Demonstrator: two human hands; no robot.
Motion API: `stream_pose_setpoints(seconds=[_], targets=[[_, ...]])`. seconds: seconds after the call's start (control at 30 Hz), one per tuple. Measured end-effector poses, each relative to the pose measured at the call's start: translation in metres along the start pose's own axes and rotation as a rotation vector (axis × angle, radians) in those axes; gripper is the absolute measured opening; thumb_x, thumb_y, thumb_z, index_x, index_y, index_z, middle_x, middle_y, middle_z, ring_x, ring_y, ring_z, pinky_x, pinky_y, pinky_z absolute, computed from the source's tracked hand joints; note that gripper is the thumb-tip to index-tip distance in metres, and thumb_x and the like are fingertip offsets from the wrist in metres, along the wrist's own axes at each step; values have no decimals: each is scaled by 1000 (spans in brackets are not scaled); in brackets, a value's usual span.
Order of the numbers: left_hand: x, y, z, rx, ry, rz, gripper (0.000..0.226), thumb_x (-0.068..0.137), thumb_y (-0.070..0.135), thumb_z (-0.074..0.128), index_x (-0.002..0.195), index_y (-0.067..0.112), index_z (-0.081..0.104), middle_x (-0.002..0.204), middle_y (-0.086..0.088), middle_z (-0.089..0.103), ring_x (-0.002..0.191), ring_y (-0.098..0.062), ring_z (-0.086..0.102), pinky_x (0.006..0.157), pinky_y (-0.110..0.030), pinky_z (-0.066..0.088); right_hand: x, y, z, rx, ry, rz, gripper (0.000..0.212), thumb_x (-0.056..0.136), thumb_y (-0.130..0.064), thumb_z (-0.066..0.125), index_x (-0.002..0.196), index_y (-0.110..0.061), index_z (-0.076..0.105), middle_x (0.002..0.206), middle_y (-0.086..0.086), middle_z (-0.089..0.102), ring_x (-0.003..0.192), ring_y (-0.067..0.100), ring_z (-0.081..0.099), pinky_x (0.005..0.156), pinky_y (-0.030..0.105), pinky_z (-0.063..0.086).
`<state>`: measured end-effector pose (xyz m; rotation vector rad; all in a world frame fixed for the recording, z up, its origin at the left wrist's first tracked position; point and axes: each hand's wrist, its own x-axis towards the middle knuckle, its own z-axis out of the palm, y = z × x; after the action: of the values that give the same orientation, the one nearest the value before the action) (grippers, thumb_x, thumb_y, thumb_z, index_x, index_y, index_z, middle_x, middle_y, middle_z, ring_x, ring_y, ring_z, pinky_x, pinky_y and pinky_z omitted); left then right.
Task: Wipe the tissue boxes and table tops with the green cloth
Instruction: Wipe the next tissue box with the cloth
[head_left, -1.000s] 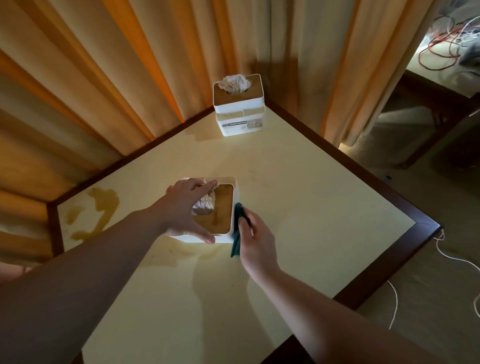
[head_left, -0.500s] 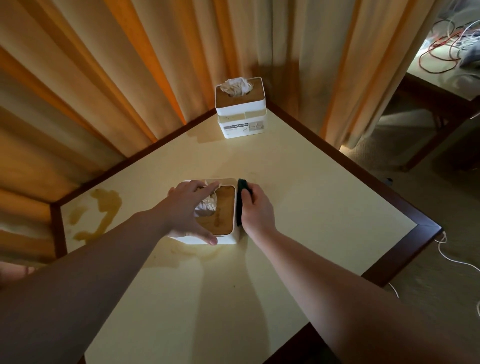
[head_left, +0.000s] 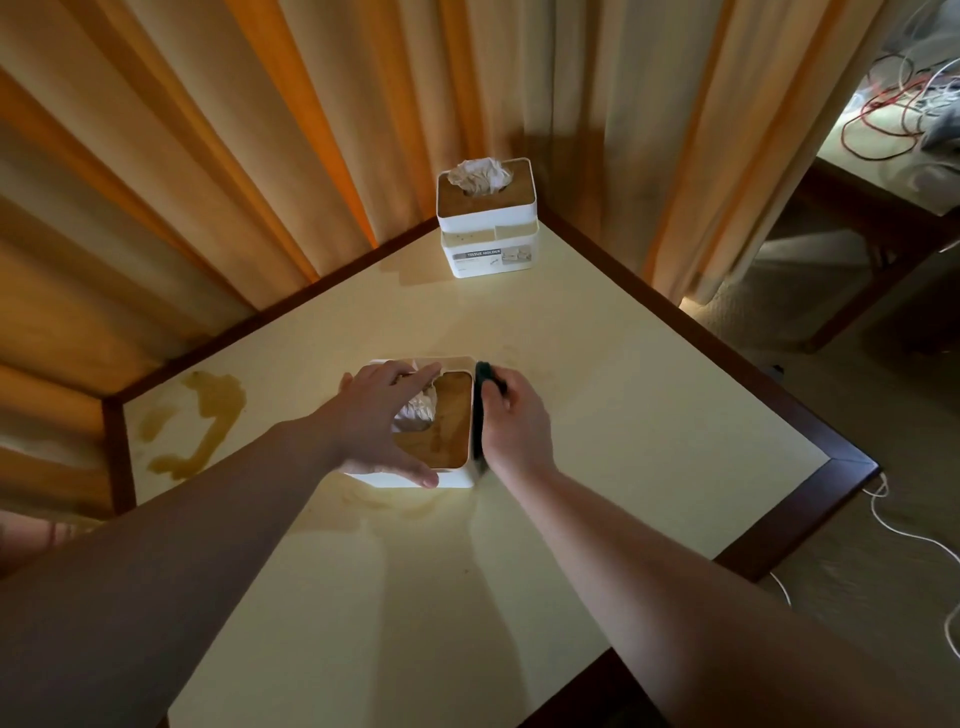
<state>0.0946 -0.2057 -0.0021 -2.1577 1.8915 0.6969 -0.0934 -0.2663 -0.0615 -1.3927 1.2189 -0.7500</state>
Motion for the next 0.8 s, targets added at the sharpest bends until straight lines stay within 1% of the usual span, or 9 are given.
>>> stream_pose_setpoints(seconds=[0.07, 0.17, 0.27, 0.4, 0.47, 0.63, 0.67, 0.73, 0.8], targets=[[0, 0, -1, 4, -10, 0, 142, 48, 92, 74, 160, 48, -1, 163, 8, 16, 150, -20, 10, 123, -53, 17, 20, 1, 3, -59, -53, 50, 30, 107, -30, 44, 132, -23, 60, 114, -6, 69, 102, 16, 61, 81, 29, 41], [0, 1, -1, 8, -15, -2, 141, 49, 92, 73, 160, 48, -3, 164, 8, 15, 151, -21, 9, 124, -53, 15, 25, 10, 0, -94, -84, 128, 27, 108, -34, 40, 126, -22, 57, 103, -6, 65, 95, 20, 61, 71, 33, 39], [-1, 0, 3, 17, -1, 1, 141, 49, 96, 67, 160, 48, -6, 163, 8, 15, 151, -21, 8, 124, -54, 14, 1, 18, -3, -122, -87, 118, 23, 108, -34, 40, 118, -22, 57, 96, -9, 65, 90, 18, 62, 64, 31, 41], [-1, 1, 3, 32, 5, 0, 140, 52, 94, 69, 160, 47, -6, 164, 8, 12, 151, -20, 6, 124, -51, 13, -52, 29, -5, -63, -91, 78, 18, 107, -28, 44, 117, -24, 59, 94, -9, 68, 84, 11, 63, 72, 37, 47], [-1, 1, 3, 22, 4, -6, 140, 52, 93, 71, 160, 47, -5, 164, 9, 12, 151, -19, 6, 124, -51, 13, -67, 27, -6, -18, -87, 44, 18, 107, -26, 46, 119, -25, 59, 91, -10, 67, 81, 6, 61, 72, 35, 47], [0, 1, 4, 27, 4, -8, 142, 50, 95, 69, 160, 47, -6, 163, 8, 13, 151, -21, 7, 124, -54, 14, -36, -2, -4, 49, -13, -28, 21, 108, -25, 48, 125, -24, 60, 90, -16, 67, 85, 3, 63, 74, 29, 49], [0, 0, 4, 27, 5, -7, 142, 50, 95, 69, 160, 47, -5, 163, 8, 13, 151, -21, 7, 124, -54, 14, -23, -6, -2, 26, -14, -22, 23, 108, -26, 46, 126, -24, 60, 93, -16, 67, 87, 4, 63, 78, 30, 50], [0, 0, 4, 23, 2, -3, 142, 49, 95, 69, 160, 47, -5, 164, 8, 13, 152, -21, 7, 124, -54, 14, 3, -8, 3, -23, -37, -5, 27, 108, -29, 44, 130, -23, 59, 102, -12, 68, 95, 14, 65, 86, 38, 52], [0, 0, 4, 20, 0, -4, 142, 49, 95, 69, 160, 47, -4, 163, 9, 14, 151, -20, 8, 124, -53, 14, 19, -4, 6, -53, -65, 21, 29, 107, -30, 42, 132, -24, 57, 107, -6, 70, 99, 20, 66, 89, 43, 53]])
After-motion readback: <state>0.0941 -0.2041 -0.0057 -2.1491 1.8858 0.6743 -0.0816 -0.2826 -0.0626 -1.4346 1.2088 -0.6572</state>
